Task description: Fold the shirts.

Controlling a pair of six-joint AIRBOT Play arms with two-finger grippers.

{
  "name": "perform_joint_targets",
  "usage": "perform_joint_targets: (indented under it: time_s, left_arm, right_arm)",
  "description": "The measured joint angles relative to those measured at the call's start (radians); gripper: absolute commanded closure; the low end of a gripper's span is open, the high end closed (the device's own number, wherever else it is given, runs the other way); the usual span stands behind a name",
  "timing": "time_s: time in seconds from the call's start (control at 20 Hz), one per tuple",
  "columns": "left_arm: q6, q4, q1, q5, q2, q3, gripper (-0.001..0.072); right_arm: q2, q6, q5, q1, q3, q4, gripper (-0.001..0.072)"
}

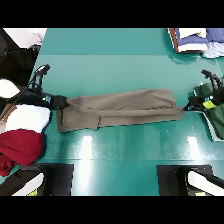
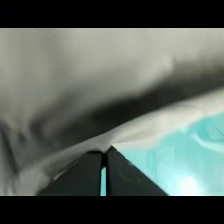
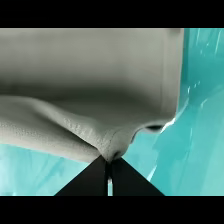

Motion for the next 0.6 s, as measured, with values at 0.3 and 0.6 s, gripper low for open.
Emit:
perform_joint_targets:
  time_s: [0.3,0.6]
  left_arm:
    - [0.011,0.011,0.0,0.172,-0.18,0.071,0.068]
    - [0.008,0.014,0.0,0.262,-0.22,0.094,0.0199]
  right_arm:
    - [-0.272,0.014,-0.014,0.013,0.244,0.072,0.0696]
    - [-0.478,0.018,-0.024,0.009,0.456,0.186,0.0235]
